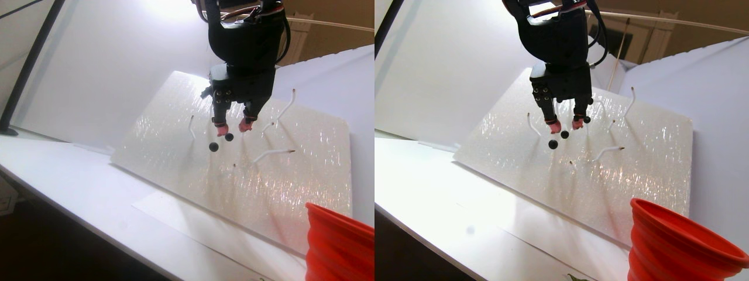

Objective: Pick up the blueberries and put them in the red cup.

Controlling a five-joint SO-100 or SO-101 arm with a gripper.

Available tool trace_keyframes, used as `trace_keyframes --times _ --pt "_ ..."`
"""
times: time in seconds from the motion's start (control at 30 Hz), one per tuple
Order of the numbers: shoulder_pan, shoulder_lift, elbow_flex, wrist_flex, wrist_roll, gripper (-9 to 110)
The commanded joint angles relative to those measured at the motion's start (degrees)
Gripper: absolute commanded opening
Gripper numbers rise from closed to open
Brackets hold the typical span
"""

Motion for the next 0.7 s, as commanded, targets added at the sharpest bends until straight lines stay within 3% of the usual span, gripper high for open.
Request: trace_keyframes --times 0.0,0.67 --pt "0.09 0.26 -5.89 -2.29 0.44 17" --pt "-0.18 -4.92 -9.76 -5.27 1.41 17"
